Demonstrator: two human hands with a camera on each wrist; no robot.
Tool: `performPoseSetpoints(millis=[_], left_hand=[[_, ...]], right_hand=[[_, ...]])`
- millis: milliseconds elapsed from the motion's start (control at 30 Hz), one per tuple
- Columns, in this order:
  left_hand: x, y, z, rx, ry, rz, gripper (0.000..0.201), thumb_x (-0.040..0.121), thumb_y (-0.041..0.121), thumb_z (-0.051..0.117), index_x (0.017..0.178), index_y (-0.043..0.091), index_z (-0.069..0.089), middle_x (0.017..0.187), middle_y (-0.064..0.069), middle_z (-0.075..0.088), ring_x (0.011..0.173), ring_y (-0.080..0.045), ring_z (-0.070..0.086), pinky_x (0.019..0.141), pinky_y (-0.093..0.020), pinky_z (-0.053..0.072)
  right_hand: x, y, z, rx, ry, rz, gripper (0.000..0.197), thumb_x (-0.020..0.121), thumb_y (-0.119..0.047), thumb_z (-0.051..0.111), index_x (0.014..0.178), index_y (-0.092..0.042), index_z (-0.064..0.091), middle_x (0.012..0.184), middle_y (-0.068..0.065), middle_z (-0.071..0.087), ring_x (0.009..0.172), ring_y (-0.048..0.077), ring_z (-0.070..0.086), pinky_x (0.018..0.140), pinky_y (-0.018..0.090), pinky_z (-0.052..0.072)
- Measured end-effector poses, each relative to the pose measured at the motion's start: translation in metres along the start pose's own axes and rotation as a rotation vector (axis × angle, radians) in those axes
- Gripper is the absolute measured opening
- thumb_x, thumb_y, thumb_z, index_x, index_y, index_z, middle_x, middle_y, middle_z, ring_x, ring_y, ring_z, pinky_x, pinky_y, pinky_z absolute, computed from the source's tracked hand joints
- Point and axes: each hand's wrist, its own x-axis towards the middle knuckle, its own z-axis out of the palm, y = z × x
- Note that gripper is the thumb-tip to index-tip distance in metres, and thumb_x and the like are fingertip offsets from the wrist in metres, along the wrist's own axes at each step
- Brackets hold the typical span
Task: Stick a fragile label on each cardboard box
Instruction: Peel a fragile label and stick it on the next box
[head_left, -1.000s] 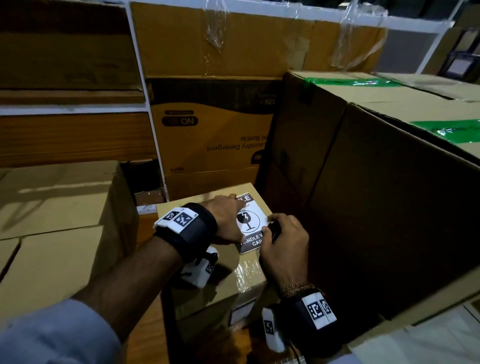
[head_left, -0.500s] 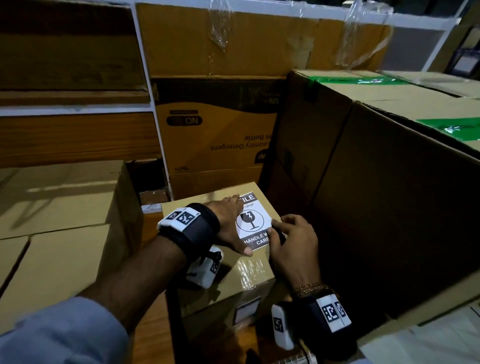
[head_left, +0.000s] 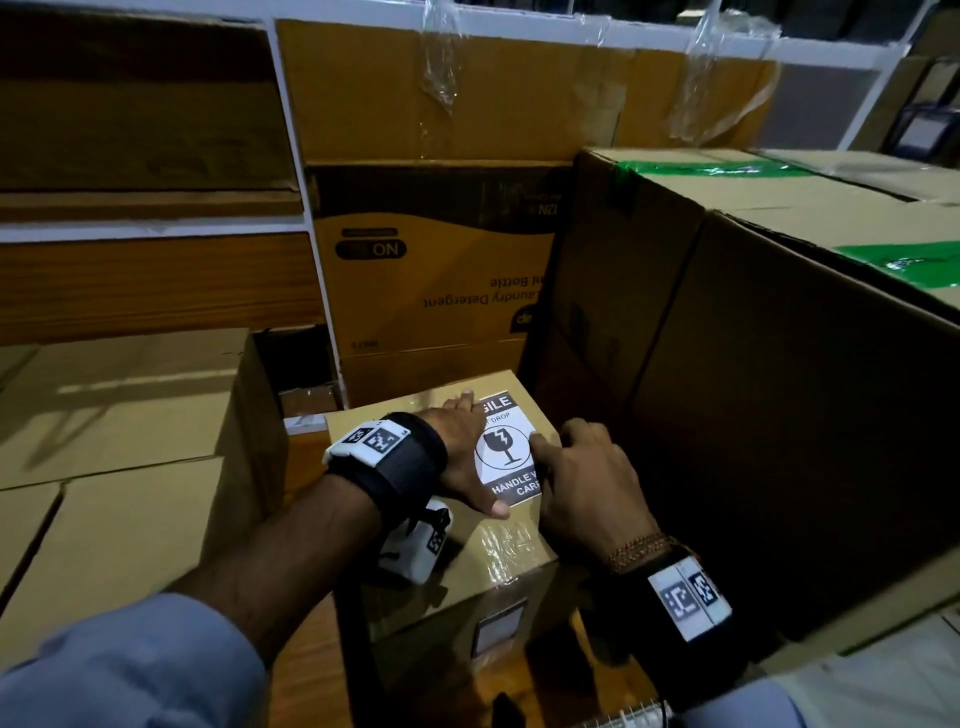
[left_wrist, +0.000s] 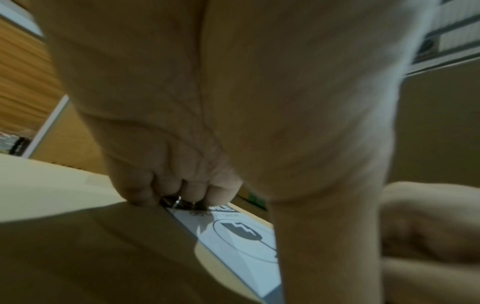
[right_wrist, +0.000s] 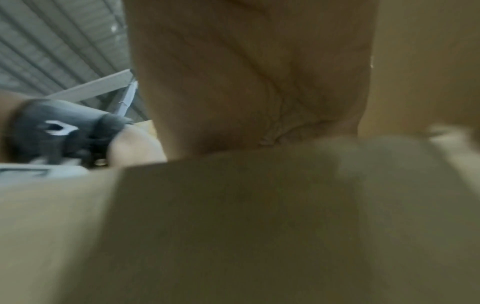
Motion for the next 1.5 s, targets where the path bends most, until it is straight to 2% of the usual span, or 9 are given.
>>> performPoseSetpoints(millis=[400, 633, 700, 800, 933, 1033, 1133, 1400, 1500], left_hand=[[0.0, 0.001, 0.0, -0.006, -0.005, -0.02, 0.138, 0.068, 0.075, 0.079, 0.164, 0.014, 0.002, 0.171, -0.013, -0.007, 0.158, -0.03, 0.007, 0.126, -0.043, 0.019], [0.001, -0.002, 0.0, -0.052, 0.007, -0.033, 0.145, 0.063, 0.077, 0.081, 0.164, 0.014, -0.002, 0.171, -0.012, -0.007, 0.158, -0.029, 0.004, 0.127, -0.043, 0.017], [-0.004, 0.0, -0.004, -0.04, 0.006, -0.004, 0.135, 0.069, 0.072, 0.081, 0.164, 0.018, 0.002, 0.171, -0.013, -0.005, 0.158, -0.03, 0.004, 0.126, -0.043, 0.016], [-0.01, 0.001, -0.008, -0.005, 0.018, 0.009, 0.129, 0.071, 0.072, 0.08, 0.164, 0.02, 0.008, 0.171, -0.017, -0.005, 0.158, -0.033, 0.006, 0.124, -0.042, 0.018], [-0.005, -0.003, -0.004, -0.033, -0.003, -0.008, 0.132, 0.063, 0.076, 0.081, 0.163, 0.038, 0.004, 0.17, -0.018, -0.007, 0.158, -0.037, 0.004, 0.124, -0.047, 0.022], [-0.009, -0.002, -0.005, -0.015, -0.02, -0.052, 0.139, 0.061, 0.081, 0.079, 0.165, 0.026, 0.004, 0.168, -0.02, -0.016, 0.157, -0.037, 0.006, 0.126, -0.045, 0.022], [-0.012, -0.001, -0.004, -0.026, -0.034, -0.097, 0.144, 0.065, 0.082, 0.075, 0.164, 0.012, -0.002, 0.166, -0.021, -0.023, 0.157, -0.037, -0.004, 0.127, -0.043, 0.015], [-0.021, 0.004, -0.012, -0.001, -0.032, -0.033, 0.124, 0.073, 0.078, 0.071, 0.164, 0.026, 0.005, 0.169, -0.022, -0.011, 0.157, -0.039, -0.004, 0.126, -0.043, 0.01], [-0.024, 0.004, -0.012, 0.009, -0.043, -0.011, 0.116, 0.076, 0.075, 0.071, 0.163, 0.026, 0.013, 0.17, -0.021, -0.002, 0.157, -0.038, -0.001, 0.126, -0.042, 0.01]], right_hand=[[0.038, 0.002, -0.013, 0.041, -0.338, 0.048, 0.072, 0.102, -0.041, 0.056, 0.162, -0.043, 0.016, 0.137, 0.012, 0.047, 0.128, 0.031, 0.046, 0.105, 0.051, 0.049], [0.029, -0.001, -0.041, 0.109, -0.167, -0.101, 0.055, 0.101, -0.028, 0.059, 0.153, -0.017, 0.043, 0.149, 0.009, 0.049, 0.134, 0.03, 0.05, 0.108, 0.047, 0.049], [0.04, -0.008, -0.047, 0.113, -0.213, -0.19, 0.051, 0.098, -0.016, 0.062, 0.147, -0.011, 0.051, 0.147, 0.009, 0.053, 0.133, 0.031, 0.053, 0.109, 0.045, 0.047], [0.062, -0.021, -0.04, -0.041, -0.376, -0.272, 0.044, 0.098, -0.018, 0.061, 0.139, -0.004, 0.056, 0.142, 0.017, 0.054, 0.128, 0.037, 0.056, 0.105, 0.042, 0.046], [0.085, -0.028, -0.019, -0.171, -0.458, -0.287, 0.064, 0.102, -0.024, 0.056, 0.156, 0.001, 0.033, 0.162, 0.023, 0.027, 0.147, 0.039, 0.034, 0.118, 0.046, 0.034], [0.097, -0.025, -0.013, -0.185, -0.459, -0.239, 0.078, 0.103, -0.03, 0.058, 0.161, 0.001, 0.015, 0.169, 0.021, 0.012, 0.154, 0.037, 0.021, 0.123, 0.052, 0.026], [0.106, -0.022, -0.013, -0.189, -0.471, -0.202, 0.079, 0.103, -0.027, 0.059, 0.161, 0.001, 0.013, 0.169, 0.019, 0.012, 0.154, 0.039, 0.02, 0.123, 0.053, 0.027], [0.096, -0.02, -0.014, -0.252, -0.476, -0.104, 0.086, 0.102, -0.042, 0.055, 0.166, -0.017, 0.004, 0.174, 0.0, 0.003, 0.158, 0.038, 0.007, 0.126, 0.057, 0.012], [0.075, -0.018, -0.02, -0.261, -0.467, -0.105, 0.083, 0.102, -0.044, 0.054, 0.166, -0.016, 0.008, 0.174, 0.002, 0.009, 0.158, 0.039, 0.009, 0.124, 0.057, 0.019]])
